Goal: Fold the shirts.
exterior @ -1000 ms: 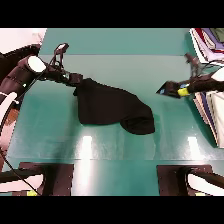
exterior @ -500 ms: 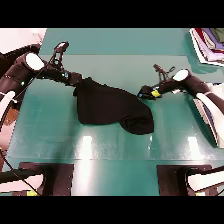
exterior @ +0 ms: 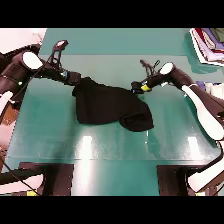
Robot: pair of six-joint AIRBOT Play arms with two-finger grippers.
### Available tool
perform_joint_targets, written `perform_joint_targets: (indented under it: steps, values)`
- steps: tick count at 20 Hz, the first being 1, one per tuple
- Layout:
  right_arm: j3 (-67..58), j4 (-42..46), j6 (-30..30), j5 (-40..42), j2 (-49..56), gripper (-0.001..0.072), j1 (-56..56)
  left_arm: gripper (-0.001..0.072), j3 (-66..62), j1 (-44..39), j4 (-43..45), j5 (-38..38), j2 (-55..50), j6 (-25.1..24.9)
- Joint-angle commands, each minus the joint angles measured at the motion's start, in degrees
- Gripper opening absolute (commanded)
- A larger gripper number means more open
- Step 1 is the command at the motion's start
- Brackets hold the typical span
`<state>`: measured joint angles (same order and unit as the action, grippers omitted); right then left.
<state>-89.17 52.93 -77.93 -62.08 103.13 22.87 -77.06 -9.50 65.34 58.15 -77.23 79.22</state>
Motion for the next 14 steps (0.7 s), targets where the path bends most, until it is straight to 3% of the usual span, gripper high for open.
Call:
perform_joint_targets:
  steps: [1, 9, 14]
  values:
    - [-5.42, 5.99, 0.0, -0.02, -7.17, 0.0019, -1.62, 0.0025, -4.02, 0.02, 3.96, -0.24, 5.86, 0.02]
    - [-19.21, 7.23, 0.0, -1.03, -32.92, 0.0018, -4.13, 0.0025, -22.1, 0.0, 2.1, 0.02, 25.64, 0.02]
    - [-20.13, 7.48, -0.02, -0.52, -43.74, 0.0018, -4.13, 0.0025, -31.39, 0.0, 0.81, 2.95, 29.27, -0.04]
